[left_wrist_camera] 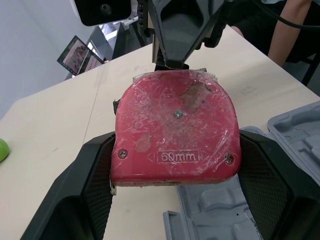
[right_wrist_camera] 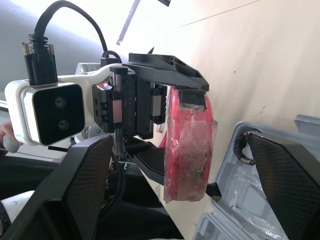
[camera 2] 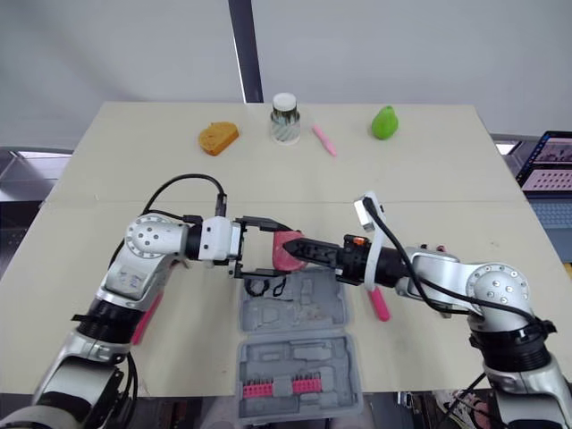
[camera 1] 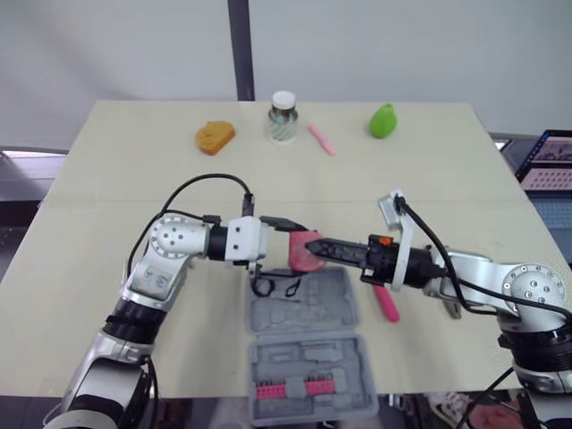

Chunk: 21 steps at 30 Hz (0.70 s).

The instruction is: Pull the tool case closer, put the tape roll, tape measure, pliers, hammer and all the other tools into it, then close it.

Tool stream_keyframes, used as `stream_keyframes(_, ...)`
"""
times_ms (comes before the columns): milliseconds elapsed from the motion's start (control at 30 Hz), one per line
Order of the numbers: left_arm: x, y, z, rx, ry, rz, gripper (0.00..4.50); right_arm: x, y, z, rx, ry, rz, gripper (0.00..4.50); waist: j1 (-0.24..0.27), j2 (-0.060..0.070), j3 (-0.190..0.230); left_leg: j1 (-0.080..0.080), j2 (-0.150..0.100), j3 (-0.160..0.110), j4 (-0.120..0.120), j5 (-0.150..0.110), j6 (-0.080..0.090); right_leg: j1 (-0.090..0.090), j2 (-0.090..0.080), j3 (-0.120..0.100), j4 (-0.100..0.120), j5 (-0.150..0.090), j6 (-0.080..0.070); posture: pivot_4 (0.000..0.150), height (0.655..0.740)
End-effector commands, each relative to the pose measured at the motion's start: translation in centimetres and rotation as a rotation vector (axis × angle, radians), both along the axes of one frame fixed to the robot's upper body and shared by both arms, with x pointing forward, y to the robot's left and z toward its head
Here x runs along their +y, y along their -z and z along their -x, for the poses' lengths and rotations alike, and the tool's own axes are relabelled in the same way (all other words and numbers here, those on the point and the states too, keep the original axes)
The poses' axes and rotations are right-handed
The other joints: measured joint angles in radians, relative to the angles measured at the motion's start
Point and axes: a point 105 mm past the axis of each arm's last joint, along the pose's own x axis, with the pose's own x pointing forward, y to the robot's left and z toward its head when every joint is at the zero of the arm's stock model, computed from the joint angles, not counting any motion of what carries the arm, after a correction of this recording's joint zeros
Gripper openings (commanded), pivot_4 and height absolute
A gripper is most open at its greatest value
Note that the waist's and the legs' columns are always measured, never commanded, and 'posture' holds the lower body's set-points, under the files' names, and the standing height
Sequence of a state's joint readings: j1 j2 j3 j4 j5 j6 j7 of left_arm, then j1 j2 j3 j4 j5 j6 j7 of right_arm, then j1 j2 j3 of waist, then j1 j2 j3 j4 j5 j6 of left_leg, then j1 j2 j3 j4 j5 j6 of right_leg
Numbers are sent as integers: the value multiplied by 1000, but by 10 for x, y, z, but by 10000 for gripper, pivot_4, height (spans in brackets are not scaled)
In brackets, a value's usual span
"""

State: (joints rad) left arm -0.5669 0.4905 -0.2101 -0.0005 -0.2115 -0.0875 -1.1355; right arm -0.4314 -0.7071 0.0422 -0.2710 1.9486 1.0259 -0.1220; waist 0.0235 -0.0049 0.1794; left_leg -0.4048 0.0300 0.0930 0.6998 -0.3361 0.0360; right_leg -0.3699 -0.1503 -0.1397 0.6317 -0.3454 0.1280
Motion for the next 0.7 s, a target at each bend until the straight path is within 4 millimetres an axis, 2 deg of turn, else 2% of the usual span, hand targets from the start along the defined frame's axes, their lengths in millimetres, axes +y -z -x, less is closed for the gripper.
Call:
stream_keyframes(33,-7,-15,5,-67,29,14,30298,4,-8,3,-20,-21,-19,45000,0,0,0,0,0,0,0,0,0,-1,0,0,0,0,0,1500,6950)
stream_keyframes(133,-8,-15,5,-65,32,14,30298,6,-9,3,-21,-26,-25,36934,0,0,0,0,0,1,0,0,0,-1,0,1,1,0,0,1500,6950)
stream_keyframes(333,-8,-14,5,-63,30,7,30298,7,-10,3,-23,-29,-29,7935,0,0,0,-1,0,1,0,0,0,-2,0,1,2,0,0,1500,6950)
stream_keyframes(367,-8,-14,4,-62,26,5,30298,7,-10,3,-23,-28,-31,4732,0,0,0,-1,0,1,0,0,0,-2,0,2,2,0,0,1500,6950)
stream_keyframes(700,-6,-11,4,3,12,-6,30298,9,-13,6,-34,-46,-54,4868,0,0,0,-1,0,2,0,0,0,-4,0,3,4,0,0,1500,6950)
